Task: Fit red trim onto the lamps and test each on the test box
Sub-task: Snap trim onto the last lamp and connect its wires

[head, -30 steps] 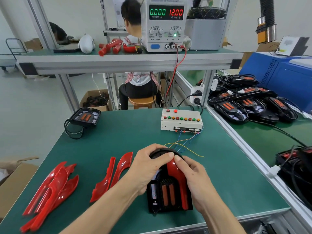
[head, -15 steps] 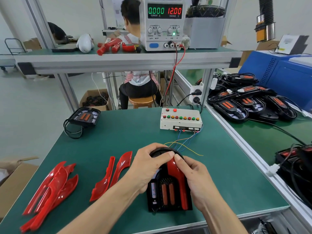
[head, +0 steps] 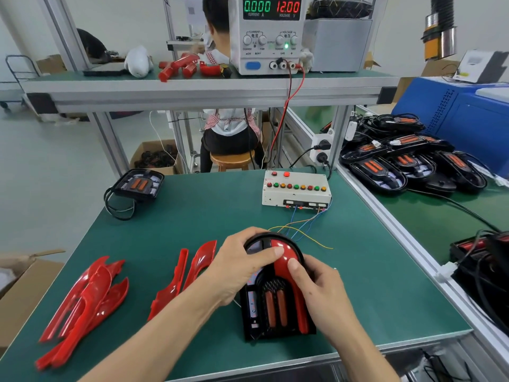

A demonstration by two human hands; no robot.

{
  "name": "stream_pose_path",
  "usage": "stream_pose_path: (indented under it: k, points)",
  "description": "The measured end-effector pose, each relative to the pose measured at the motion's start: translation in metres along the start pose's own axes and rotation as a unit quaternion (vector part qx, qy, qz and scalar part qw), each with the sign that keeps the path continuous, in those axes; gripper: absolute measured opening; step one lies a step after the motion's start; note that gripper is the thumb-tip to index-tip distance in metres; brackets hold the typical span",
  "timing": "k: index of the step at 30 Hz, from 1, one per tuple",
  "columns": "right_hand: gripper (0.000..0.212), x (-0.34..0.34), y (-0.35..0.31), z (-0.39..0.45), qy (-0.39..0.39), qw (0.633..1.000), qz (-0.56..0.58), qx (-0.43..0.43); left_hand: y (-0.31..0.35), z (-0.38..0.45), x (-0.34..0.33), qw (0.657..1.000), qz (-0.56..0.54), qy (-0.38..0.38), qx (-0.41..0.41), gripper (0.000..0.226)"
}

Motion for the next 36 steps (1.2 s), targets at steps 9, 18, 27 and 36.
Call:
stream_pose_path:
  k: [9, 18, 27, 36]
  points:
    - [0.019, 0.005, 0.013, -0.017, -0.068, 0.997, 0.014, -0.034, -0.025, 0.011, 0.027, 0.970, -0.199, 0.029, 0.136, 0.027]
    - [0.020, 0.010, 0.033, -0.039, -0.027, 0.998, 0.035, -0.048, -0.031, 0.011, 0.025, 0.987, -0.115, 0.009, 0.110, 0.045]
    - [0.023, 0.016, 0.025, -0.049, -0.018, 0.999, 0.022, -0.031, -0.043, 0.010, 0.018, 0.975, -0.146, 0.000, 0.167, 0.042]
    - [0.018, 0.022, 0.040, -0.055, 0.009, 0.997, 0.006, -0.073, -0.057, 0.010, 0.023, 0.978, -0.119, 0.048, 0.166, 0.033]
Point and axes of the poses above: each hand's wrist, its own z-axis towards the middle knuckle, its own x-axis out of the back of the hand, y = z × x, the point moved 10 cm from there along z, towards the middle knuckle, and after that the axes turned 10 degrees about x, right-handed, at the moved point
